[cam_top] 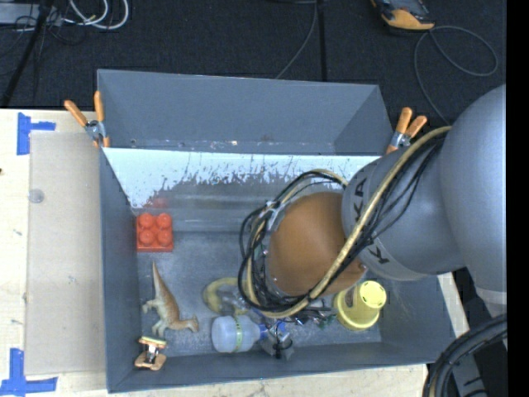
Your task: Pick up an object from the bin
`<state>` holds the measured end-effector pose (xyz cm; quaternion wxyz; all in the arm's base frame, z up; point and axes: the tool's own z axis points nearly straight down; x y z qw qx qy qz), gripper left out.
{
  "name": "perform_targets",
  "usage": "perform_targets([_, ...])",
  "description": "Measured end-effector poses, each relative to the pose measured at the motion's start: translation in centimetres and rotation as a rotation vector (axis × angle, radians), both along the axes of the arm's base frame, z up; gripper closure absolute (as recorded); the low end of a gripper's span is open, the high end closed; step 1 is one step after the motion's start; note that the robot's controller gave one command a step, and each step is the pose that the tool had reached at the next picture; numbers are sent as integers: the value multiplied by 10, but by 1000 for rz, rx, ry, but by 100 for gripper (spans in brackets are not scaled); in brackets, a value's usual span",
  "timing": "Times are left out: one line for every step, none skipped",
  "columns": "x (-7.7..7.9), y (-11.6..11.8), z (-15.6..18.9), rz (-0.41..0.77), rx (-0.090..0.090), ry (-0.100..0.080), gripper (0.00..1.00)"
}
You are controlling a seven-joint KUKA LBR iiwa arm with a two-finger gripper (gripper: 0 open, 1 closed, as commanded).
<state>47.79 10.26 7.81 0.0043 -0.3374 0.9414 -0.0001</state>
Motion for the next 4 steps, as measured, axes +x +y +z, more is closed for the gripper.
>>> perform_targets([-3, 24, -7, -143, 0, 11, 100])
perform_targets([-3, 24, -7, -143, 0, 11, 100])
perform_targets([-4, 24, -4, -143, -2, 14, 100])
perform_targets([-7, 24, 12, -143, -4, 24, 100])
